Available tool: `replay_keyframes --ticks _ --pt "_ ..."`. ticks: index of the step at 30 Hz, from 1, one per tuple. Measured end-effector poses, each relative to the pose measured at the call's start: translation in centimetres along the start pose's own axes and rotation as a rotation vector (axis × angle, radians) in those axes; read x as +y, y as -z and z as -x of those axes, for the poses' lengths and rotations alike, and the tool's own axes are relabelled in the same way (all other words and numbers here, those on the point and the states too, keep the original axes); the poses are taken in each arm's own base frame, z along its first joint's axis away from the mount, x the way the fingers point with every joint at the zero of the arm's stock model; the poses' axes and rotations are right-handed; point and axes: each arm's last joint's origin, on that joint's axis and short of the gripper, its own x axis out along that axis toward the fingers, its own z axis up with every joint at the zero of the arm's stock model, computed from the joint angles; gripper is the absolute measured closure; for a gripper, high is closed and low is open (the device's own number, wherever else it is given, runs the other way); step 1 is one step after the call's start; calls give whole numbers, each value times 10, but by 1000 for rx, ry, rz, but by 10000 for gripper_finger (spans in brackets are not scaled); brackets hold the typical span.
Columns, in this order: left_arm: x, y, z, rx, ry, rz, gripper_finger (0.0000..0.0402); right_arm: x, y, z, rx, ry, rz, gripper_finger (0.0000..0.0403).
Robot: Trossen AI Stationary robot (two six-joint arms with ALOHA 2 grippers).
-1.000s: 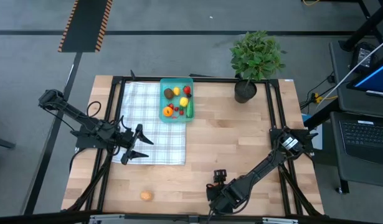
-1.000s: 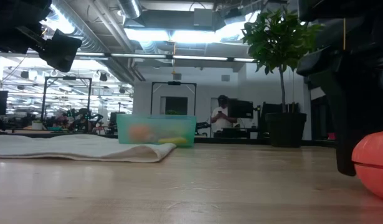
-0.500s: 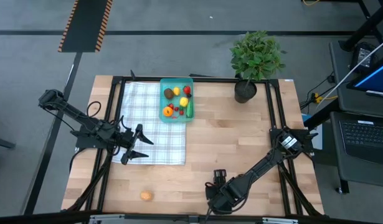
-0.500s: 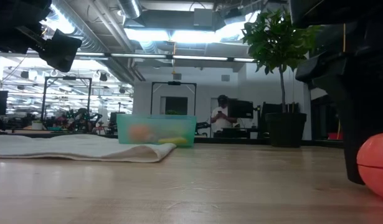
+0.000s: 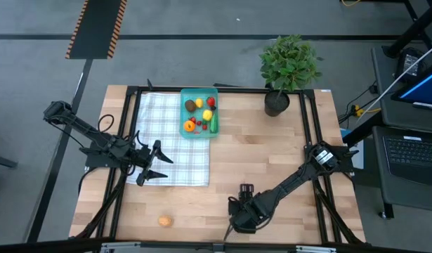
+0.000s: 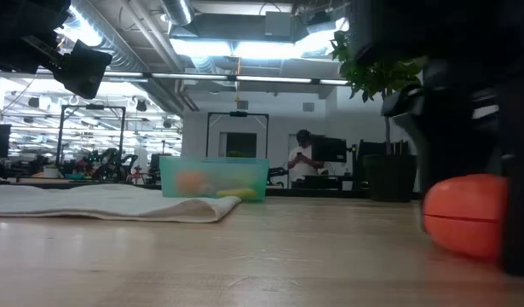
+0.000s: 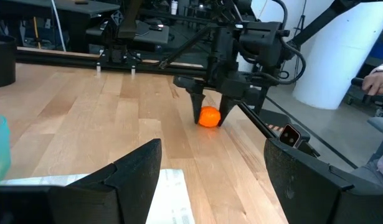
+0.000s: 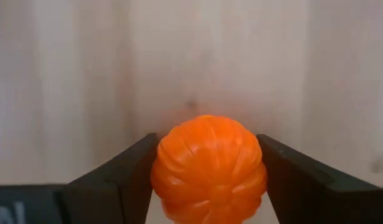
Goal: Pick and placing Produce into tupperware
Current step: Put the orange squash into the blue bin
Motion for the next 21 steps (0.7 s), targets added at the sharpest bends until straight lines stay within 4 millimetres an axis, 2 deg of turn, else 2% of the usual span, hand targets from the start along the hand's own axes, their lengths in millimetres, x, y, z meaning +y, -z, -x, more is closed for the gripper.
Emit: replay_keyframes --ticks 10,15,21 --pt "0 0 0 0 0 -2 127 -30 -21 -1 -10 23 42 154" --pt "0 0 0 0 0 -2 127 -52 -37 21 -66 -5 57 154" --pt "0 0 0 0 0 -2 127 -74 -46 54 -146 -30 99 154"
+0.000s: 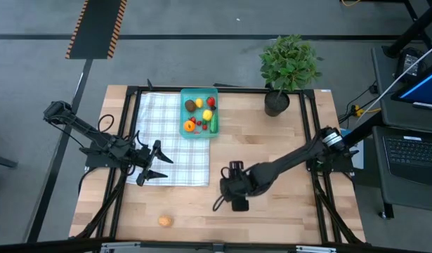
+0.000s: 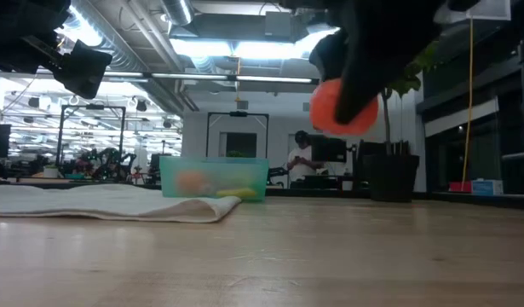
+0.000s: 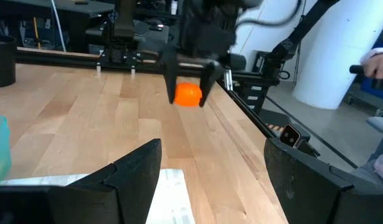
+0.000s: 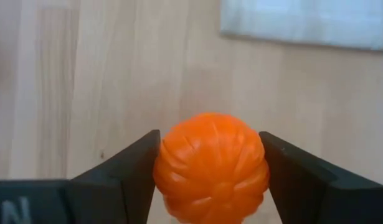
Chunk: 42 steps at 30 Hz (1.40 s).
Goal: Pick and placing Produce into tupperware
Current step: Put the orange squash into the blue bin
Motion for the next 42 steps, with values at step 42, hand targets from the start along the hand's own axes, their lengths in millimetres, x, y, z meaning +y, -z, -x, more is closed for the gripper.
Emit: replay_keyframes --ticks 42 --pt "10 -11 -10 -109 -75 -214 127 -113 80 18 -1091 -80 -82 154"
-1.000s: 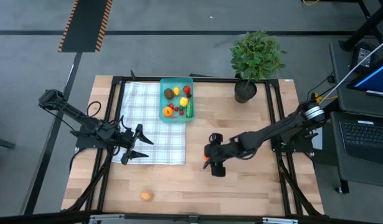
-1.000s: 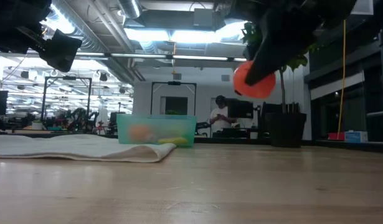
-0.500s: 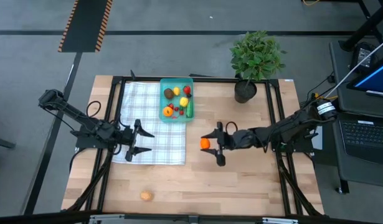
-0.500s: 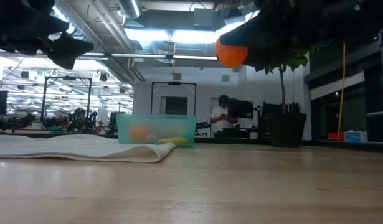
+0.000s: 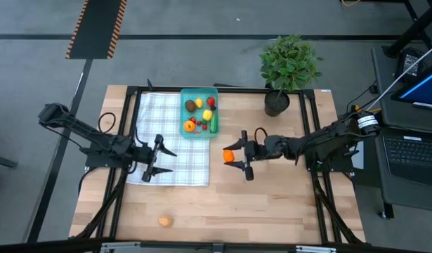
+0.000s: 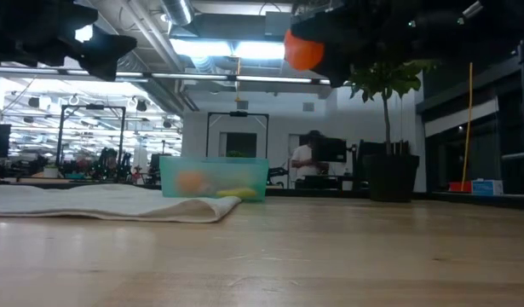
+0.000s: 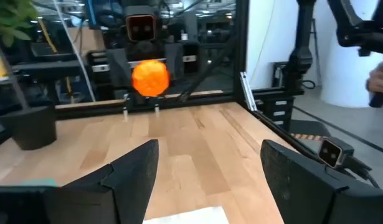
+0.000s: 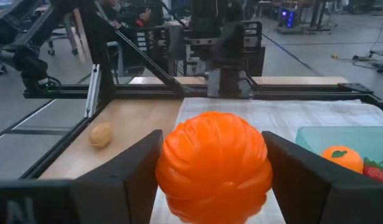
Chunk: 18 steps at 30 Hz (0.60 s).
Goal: Pick and placing Produce into tupperware
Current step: Put the orange squash into the blue bin
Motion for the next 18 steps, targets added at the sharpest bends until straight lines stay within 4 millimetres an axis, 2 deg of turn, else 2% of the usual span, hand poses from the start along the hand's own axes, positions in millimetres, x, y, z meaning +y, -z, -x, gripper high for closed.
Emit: replay_keyframes --ticks 6,12,18 --pt "5 5 -9 17 -19 -9 127 -3 -2 0 -15 0 22 154" --pt "9 7 -16 8 68 -17 127 -2 -4 0 -40 -17 51 154" --pt "17 9 -21 -2 23 -17 127 -2 -5 0 -47 -17 44 154"
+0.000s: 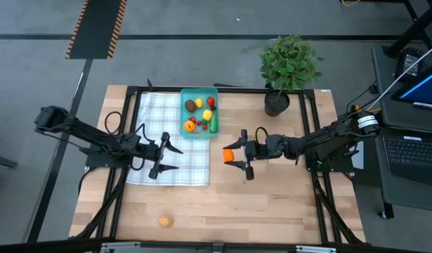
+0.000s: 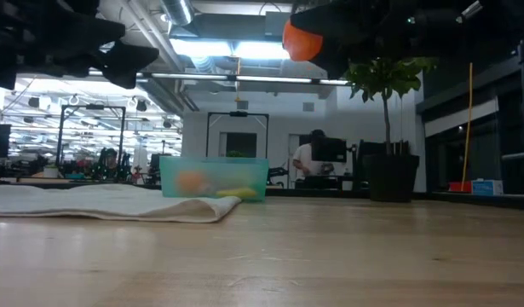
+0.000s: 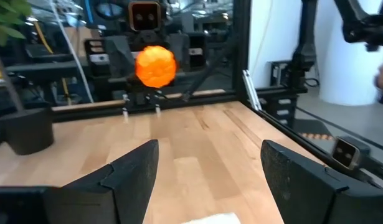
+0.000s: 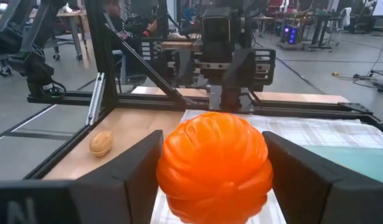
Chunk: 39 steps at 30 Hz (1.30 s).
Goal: Pick and placing Produce into tupperware
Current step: Put the orange squash into the blue bin
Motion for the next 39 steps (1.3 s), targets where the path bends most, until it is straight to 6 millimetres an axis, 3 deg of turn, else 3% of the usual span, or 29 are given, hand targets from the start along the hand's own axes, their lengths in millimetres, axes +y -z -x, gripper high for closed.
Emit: replay_keyframes --ticks 5,13,21,27,32,39 --pt "7 -2 -2 -36 -63 -9 127 -3 0 0 2 101 0 154" --pt "24 0 0 -19 -389 26 127 -13 2 1 25 329 2 154" --pt "32 5 2 28 -451 42 127 -32 22 -6 66 394 -51 152" --pt "38 9 3 71 -498 41 127 -48 28 -26 80 402 -67 152" --pt "42 15 5 127 -532 69 127 -67 17 -49 98 383 -55 152" --pt "47 23 8 208 -566 61 127 -100 -5 -74 255 387 -65 152"
